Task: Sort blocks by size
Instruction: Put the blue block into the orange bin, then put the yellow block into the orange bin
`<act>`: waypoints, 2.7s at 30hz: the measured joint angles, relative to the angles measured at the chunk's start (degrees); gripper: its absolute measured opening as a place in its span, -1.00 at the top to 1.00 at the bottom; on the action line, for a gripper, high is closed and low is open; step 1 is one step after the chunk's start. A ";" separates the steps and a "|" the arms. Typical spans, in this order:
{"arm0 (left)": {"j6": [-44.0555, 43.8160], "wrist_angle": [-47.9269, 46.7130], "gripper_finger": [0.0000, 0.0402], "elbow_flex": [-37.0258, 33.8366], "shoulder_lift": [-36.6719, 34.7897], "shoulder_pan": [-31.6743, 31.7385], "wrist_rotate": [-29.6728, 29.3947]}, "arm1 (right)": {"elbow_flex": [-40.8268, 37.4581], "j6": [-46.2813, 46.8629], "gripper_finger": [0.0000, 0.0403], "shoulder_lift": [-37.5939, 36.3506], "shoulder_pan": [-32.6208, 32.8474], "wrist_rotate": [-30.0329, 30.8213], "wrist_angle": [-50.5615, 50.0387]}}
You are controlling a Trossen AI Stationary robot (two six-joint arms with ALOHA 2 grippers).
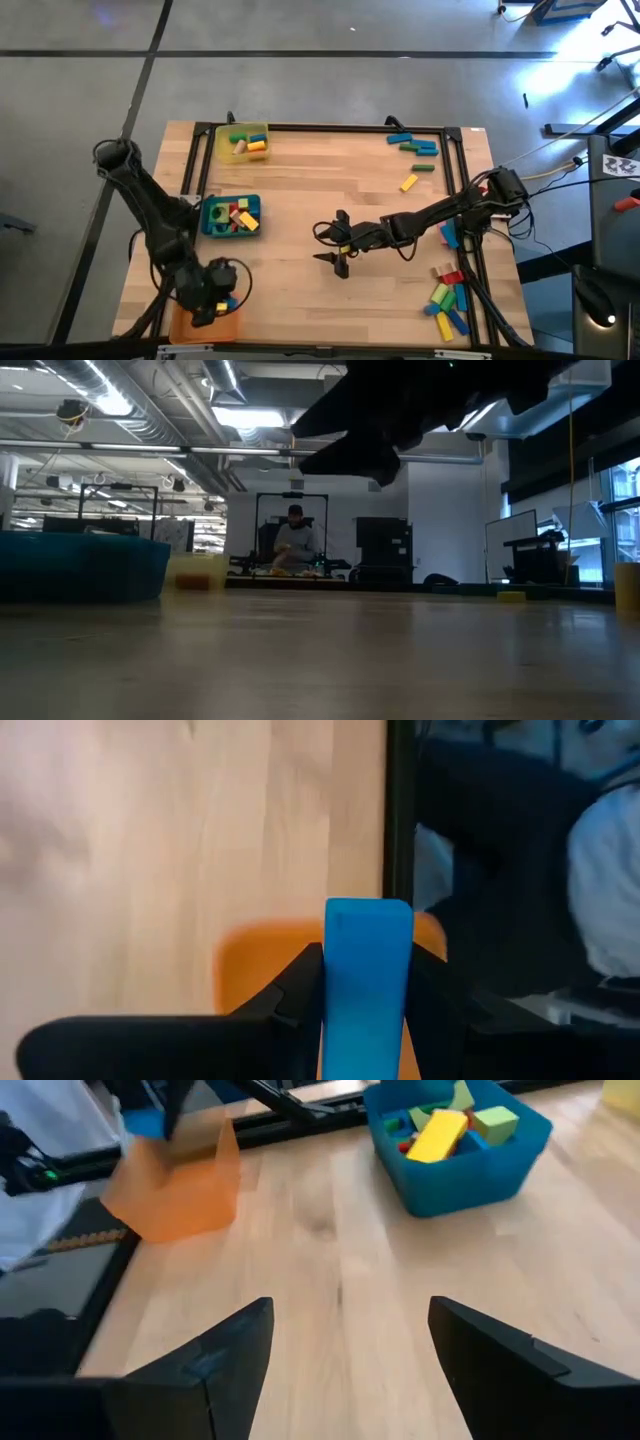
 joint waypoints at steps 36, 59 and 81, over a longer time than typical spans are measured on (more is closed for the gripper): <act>-18.57 -10.39 0.40 -0.11 14.75 -12.07 11.15 | 0.00 0.50 -0.33 0.00 2.23 0.22 3.38; -8.84 -9.86 0.09 3.02 -0.23 -5.67 -1.21 | 0.00 0.48 -0.33 -0.07 2.21 0.22 3.34; 39.97 25.71 0.09 -13.32 -2.76 21.58 -18.03 | 0.07 13.11 -0.33 -14.58 -6.00 17.08 -38.94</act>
